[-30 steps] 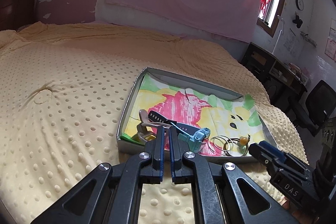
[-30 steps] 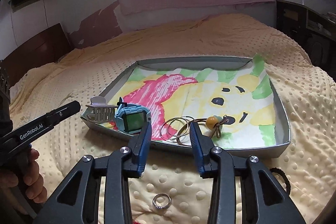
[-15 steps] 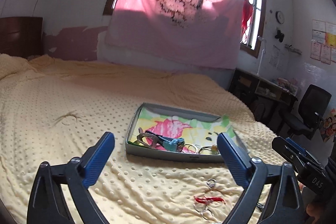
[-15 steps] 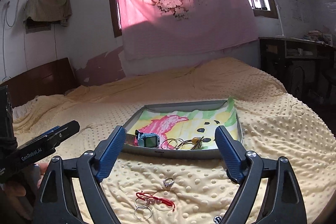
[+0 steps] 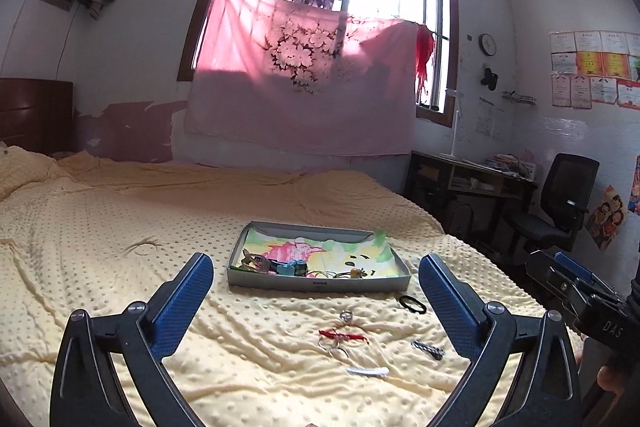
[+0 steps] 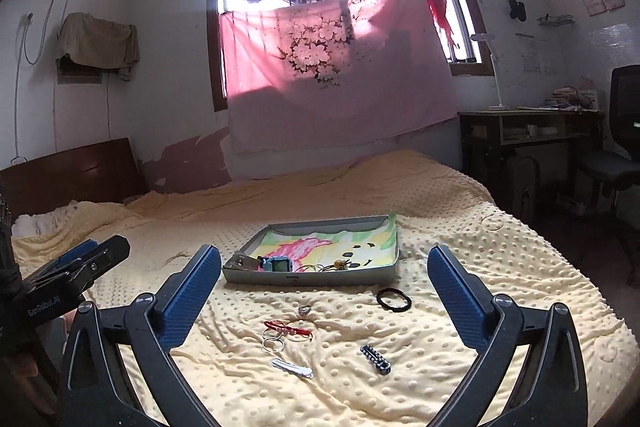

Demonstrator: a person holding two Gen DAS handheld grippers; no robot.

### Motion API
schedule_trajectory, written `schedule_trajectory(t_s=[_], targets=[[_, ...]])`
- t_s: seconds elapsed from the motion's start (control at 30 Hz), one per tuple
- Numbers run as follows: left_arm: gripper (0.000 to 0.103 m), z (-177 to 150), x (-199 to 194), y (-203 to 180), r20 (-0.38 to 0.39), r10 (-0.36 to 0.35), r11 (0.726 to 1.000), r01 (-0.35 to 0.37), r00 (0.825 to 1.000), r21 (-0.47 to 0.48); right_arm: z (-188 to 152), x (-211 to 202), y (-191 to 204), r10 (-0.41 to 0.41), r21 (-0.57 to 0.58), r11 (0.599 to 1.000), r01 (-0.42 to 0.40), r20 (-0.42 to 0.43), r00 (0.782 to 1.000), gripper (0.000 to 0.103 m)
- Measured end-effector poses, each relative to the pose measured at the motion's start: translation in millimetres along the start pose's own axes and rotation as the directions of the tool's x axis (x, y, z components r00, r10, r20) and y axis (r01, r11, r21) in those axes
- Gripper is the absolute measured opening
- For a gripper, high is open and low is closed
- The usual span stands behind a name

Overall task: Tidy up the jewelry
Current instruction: 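Withdraw both tools from the tray back over the remaining jewelry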

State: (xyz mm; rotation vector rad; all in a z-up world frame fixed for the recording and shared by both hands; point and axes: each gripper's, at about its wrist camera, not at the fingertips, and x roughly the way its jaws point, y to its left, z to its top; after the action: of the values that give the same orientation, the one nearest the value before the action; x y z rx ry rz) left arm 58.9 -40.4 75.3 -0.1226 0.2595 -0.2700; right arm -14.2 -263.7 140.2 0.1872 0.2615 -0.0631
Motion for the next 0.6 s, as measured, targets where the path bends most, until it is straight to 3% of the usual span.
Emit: schedule_trajectory(t_s=[0.27, 0.6], targets=[[0.103, -25.6, -40.2, -9.4, -0.029, 0.008, 1.0, -0.007, 1.0, 0.028, -21.0, -52.7, -6.2, -0.02, -0.002, 1.0, 0.02, -0.021, 1.0, 0.102], [0.103, -47.3, -46.1, -15.4, -0.075, 0.008, 0.999, -0.006, 0.997, 0.035, -31.1, -70.3, -12.1, -0.035, -0.018, 0.999, 0.034, -0.075, 0.997, 0.102]])
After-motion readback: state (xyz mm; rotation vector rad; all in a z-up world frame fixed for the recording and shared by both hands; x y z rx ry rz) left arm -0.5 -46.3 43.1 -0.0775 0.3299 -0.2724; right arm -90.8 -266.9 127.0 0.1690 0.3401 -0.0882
